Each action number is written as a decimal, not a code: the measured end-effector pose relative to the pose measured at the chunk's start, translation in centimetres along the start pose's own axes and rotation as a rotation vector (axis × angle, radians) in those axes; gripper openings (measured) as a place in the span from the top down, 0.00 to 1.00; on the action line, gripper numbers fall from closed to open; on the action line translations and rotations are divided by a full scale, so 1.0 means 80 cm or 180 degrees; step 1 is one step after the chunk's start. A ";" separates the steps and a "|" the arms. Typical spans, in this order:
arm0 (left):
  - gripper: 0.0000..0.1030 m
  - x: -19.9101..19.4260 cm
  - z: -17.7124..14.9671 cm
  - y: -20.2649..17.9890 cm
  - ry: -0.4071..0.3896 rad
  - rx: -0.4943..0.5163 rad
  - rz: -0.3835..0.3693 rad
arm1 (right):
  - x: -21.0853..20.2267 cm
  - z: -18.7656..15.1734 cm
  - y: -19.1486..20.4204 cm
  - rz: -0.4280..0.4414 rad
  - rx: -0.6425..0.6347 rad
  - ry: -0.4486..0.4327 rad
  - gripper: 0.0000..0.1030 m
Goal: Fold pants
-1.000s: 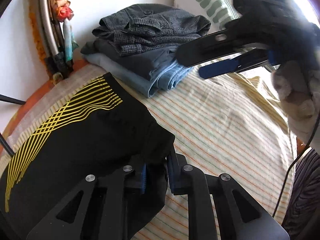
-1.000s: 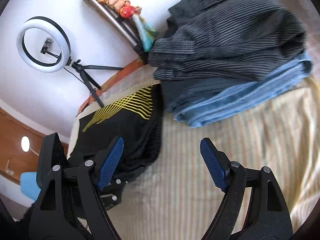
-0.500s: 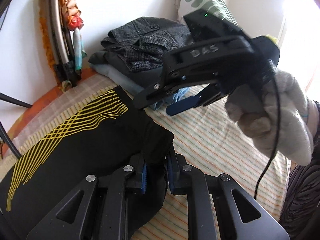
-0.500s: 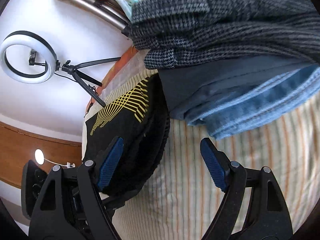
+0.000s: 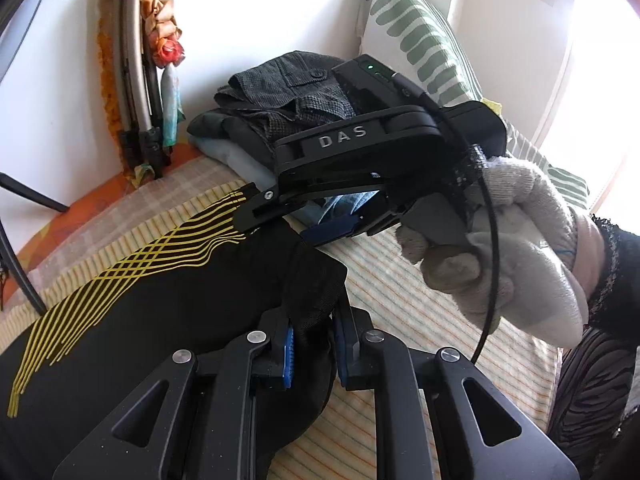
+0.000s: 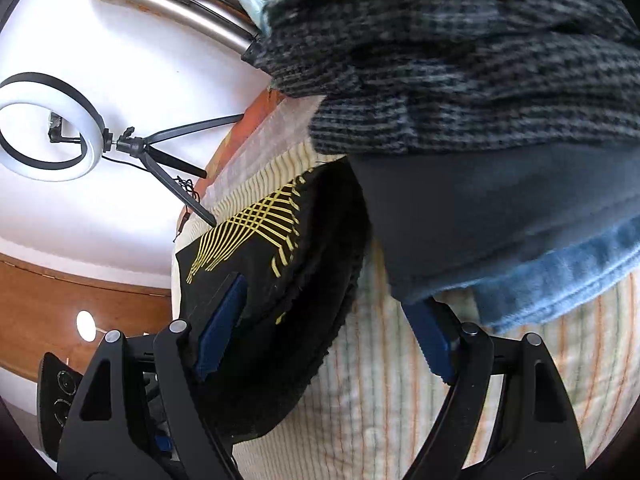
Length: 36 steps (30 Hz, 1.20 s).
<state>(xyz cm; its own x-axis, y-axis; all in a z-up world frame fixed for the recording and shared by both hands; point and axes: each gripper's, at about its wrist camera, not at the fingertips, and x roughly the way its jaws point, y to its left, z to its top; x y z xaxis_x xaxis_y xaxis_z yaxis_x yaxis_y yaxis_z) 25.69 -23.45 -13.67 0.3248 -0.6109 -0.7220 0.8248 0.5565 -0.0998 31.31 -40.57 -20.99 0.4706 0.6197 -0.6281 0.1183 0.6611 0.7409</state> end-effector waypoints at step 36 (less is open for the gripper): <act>0.87 -0.026 -0.005 -0.007 -0.0145 0.0036 -0.0094 | 0.016 0.009 0.041 0.0236 0.0022 -0.0318 0.85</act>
<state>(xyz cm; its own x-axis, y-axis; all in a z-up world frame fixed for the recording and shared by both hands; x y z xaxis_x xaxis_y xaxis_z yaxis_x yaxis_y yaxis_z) 24.35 -22.30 -12.41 0.3209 -0.6521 -0.6869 0.8395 0.5316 -0.1126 32.89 -37.95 -19.20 0.5630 0.6214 -0.5448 0.0858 0.6117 0.7864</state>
